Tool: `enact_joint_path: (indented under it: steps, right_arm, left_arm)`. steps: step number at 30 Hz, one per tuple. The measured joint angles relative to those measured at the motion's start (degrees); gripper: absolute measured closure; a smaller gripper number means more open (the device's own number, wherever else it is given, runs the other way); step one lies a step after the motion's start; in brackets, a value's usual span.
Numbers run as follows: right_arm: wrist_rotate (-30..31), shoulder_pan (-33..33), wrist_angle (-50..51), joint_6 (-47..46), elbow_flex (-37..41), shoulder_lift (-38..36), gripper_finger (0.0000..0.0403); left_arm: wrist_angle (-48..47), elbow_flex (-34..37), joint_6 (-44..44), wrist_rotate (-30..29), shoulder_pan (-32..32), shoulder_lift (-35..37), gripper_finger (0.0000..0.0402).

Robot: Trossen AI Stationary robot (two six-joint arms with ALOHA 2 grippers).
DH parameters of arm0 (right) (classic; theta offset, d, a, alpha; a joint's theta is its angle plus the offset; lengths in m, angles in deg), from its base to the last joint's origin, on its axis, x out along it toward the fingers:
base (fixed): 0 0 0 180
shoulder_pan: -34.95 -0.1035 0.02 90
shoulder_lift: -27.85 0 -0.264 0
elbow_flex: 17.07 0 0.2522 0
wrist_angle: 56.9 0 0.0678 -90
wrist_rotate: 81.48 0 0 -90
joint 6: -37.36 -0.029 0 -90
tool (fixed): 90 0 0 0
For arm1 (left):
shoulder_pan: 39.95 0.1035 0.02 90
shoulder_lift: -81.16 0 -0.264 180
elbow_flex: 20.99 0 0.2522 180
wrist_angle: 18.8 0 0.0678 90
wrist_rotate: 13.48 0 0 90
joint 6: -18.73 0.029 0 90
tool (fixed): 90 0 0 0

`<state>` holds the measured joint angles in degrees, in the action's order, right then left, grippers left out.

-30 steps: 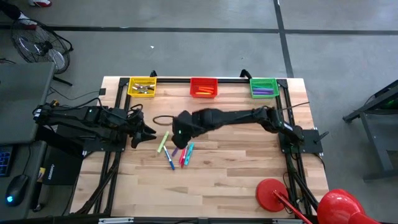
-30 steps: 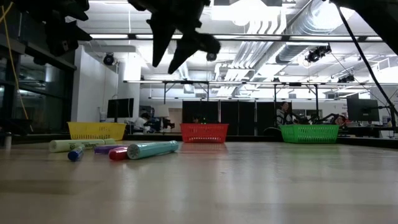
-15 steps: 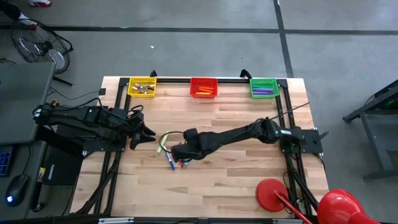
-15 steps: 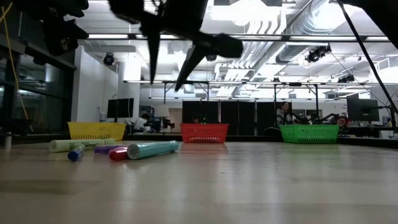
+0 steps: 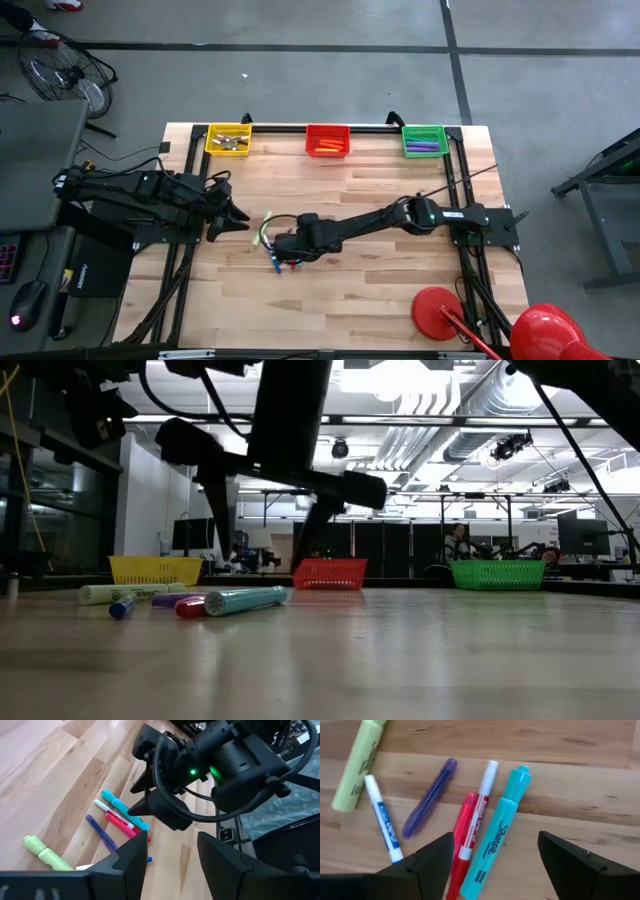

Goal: Pick & Place Markers
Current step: Put the blue highlighter into the green bin

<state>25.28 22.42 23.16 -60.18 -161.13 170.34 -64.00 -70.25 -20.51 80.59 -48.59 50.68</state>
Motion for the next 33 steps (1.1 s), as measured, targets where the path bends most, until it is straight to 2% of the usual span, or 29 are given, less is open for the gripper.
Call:
enact_joint_path:
  steps: [12, 33]
  right_arm:
    - [1.63, 0.85, 3.3, -5.88, 0.0, 0.56, 0.0126]
    - [-5.0, 2.89, 4.52, -6.92, 1.68, 2.9, 0.0126]
  left_arm:
    - [-0.05, 0.01, 0.0, 0.37, -0.02, 0.0, 0.0231]
    - [-0.58, 0.01, 0.63, 0.54, -0.02, -0.02, 0.0231]
